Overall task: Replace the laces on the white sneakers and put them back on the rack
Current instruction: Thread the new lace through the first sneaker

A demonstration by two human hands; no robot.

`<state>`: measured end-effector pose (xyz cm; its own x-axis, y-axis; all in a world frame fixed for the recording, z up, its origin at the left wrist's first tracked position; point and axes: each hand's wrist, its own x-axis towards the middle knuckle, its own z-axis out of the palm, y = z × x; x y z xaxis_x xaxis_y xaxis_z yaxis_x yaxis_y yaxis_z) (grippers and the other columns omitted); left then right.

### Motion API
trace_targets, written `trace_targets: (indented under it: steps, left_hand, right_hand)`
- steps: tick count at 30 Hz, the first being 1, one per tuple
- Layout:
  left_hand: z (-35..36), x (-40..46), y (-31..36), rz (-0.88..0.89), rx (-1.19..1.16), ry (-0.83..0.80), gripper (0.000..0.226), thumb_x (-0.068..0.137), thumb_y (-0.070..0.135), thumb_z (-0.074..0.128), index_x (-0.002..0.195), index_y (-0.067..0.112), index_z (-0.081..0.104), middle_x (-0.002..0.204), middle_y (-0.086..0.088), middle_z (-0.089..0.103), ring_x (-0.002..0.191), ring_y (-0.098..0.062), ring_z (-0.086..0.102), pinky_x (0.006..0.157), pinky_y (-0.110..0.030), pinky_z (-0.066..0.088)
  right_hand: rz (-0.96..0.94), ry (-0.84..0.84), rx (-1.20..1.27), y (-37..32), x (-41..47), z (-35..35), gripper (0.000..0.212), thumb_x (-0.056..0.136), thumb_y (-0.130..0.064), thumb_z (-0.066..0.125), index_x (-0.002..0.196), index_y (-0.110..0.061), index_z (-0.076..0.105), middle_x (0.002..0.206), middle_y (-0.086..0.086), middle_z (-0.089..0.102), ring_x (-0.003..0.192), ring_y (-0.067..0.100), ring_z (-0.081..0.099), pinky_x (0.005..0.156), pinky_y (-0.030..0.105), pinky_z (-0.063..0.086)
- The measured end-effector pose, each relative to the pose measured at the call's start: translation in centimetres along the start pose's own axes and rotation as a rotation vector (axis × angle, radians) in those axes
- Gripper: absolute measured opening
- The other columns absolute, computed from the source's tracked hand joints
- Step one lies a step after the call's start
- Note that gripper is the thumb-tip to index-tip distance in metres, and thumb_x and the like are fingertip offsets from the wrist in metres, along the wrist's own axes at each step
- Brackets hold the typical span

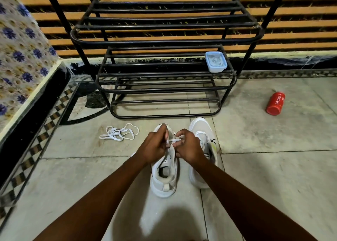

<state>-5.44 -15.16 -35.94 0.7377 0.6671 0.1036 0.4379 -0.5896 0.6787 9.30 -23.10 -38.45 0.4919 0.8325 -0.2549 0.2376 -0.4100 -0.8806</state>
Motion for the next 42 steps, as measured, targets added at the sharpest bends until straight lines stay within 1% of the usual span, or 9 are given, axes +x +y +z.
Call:
trace_targets:
  steps: [6, 9, 12, 17, 21, 26, 32, 36, 42]
  left_hand:
    - [0.5, 0.1, 1.7, -0.065, 0.347, -0.007, 0.027, 0.078, 0.008, 0.059, 0.099, 0.014, 0.044, 0.082, -0.01, 0.063, 0.081, -0.045, 0.056, 0.06, -0.039, 0.028]
    - [0.9, 0.1, 2.0, -0.266, 0.067, 0.055, 0.023, 0.079, 0.018, 0.057, 0.097, 0.021, 0.044, 0.076, -0.005, 0.064, 0.078, -0.038, 0.058, 0.065, -0.044, 0.048]
    - [1.1, -0.6, 1.9, -0.367, -0.029, 0.143, 0.026, 0.075, 0.023, 0.068, 0.093, 0.033, 0.052, 0.063, 0.009, 0.064, 0.072, -0.021, 0.063, 0.066, -0.038, 0.053]
    - [1.2, -1.1, 2.0, -0.282, 0.254, 0.127, 0.026, 0.075, 0.011, 0.062, 0.091, 0.028, 0.073, 0.077, 0.001, 0.067, 0.085, -0.023, 0.063, 0.066, -0.034, 0.051]
    - [1.4, -1.5, 2.7, -0.235, 0.475, 0.134, 0.019, 0.076, 0.008, 0.061, 0.082, 0.022, 0.072, 0.077, 0.002, 0.066, 0.095, -0.022, 0.055, 0.062, -0.033, 0.042]
    - [2.0, -1.3, 2.6, -0.391, 0.14, 0.254, 0.021, 0.081, 0.002, 0.064, 0.075, 0.022, 0.067, 0.095, 0.014, 0.052, 0.095, -0.017, 0.055, 0.065, -0.036, 0.047]
    - [2.6, -0.5, 1.9, -0.484, 0.157, 0.122, 0.014, 0.086, 0.008, 0.062, 0.081, 0.011, 0.075, 0.1, -0.011, 0.07, 0.098, -0.033, 0.066, 0.081, -0.043, 0.055]
    - [2.3, -0.2, 1.8, -0.572, -0.035, 0.147, 0.021, 0.083, 0.004, 0.064, 0.073, 0.017, 0.078, 0.086, -0.002, 0.077, 0.091, -0.022, 0.071, 0.081, -0.031, 0.055]
    - [1.7, -0.7, 1.5, -0.594, -0.21, 0.22, 0.025, 0.078, -0.006, 0.071, 0.067, 0.015, 0.08, 0.065, 0.008, 0.074, 0.067, 0.004, 0.067, 0.062, -0.005, 0.044]
  right_hand:
    - [-0.041, 0.05, 0.005, -0.7, -0.9, 0.2, 0.031, 0.078, 0.003, 0.056, 0.098, -0.021, 0.057, 0.069, 0.006, 0.071, 0.055, 0.014, 0.062, 0.067, 0.048, 0.061]
    - [-0.045, 0.08, -0.034, -1.0, -1.1, 0.0, 0.029, 0.078, -0.002, 0.063, 0.097, -0.023, 0.056, 0.069, 0.003, 0.073, 0.059, 0.015, 0.065, 0.067, 0.039, 0.06]
    - [-0.017, 0.058, -0.029, -0.7, -1.1, -0.1, 0.03, 0.075, -0.009, 0.073, 0.097, -0.02, 0.057, 0.066, -0.001, 0.073, 0.061, 0.017, 0.067, 0.068, 0.039, 0.061]
    - [-0.009, 0.121, -0.077, 0.2, -0.5, 0.4, 0.016, 0.069, -0.011, 0.064, 0.08, -0.023, 0.062, 0.068, -0.002, 0.071, 0.067, 0.022, 0.072, 0.067, 0.045, 0.062]
    - [0.004, 0.114, -0.096, 0.5, -0.2, 0.3, 0.012, 0.065, -0.011, 0.07, 0.068, -0.022, 0.066, 0.063, -0.003, 0.07, 0.067, 0.02, 0.073, 0.07, 0.043, 0.063]
    - [-0.067, 0.07, -0.187, -0.2, -0.6, 0.2, 0.017, 0.072, -0.003, 0.068, 0.066, -0.015, 0.078, 0.061, -0.004, 0.072, 0.067, 0.018, 0.073, 0.078, 0.038, 0.061]
    - [-0.103, 0.071, -0.248, -0.5, -1.1, 0.0, 0.018, 0.074, -0.003, 0.068, 0.066, -0.013, 0.08, 0.06, 0.001, 0.072, 0.068, 0.02, 0.073, 0.078, 0.033, 0.059]
    - [-0.096, 0.091, -0.257, -0.6, -1.1, -0.1, 0.015, 0.077, -0.006, 0.071, 0.067, -0.013, 0.079, 0.054, -0.005, 0.066, 0.067, 0.018, 0.071, 0.076, 0.029, 0.058]
    - [-0.119, 0.059, -0.308, -0.5, -0.6, 0.6, 0.017, 0.078, -0.008, 0.064, 0.075, -0.015, 0.079, 0.079, -0.002, 0.076, 0.083, 0.02, 0.07, 0.083, 0.026, 0.052]
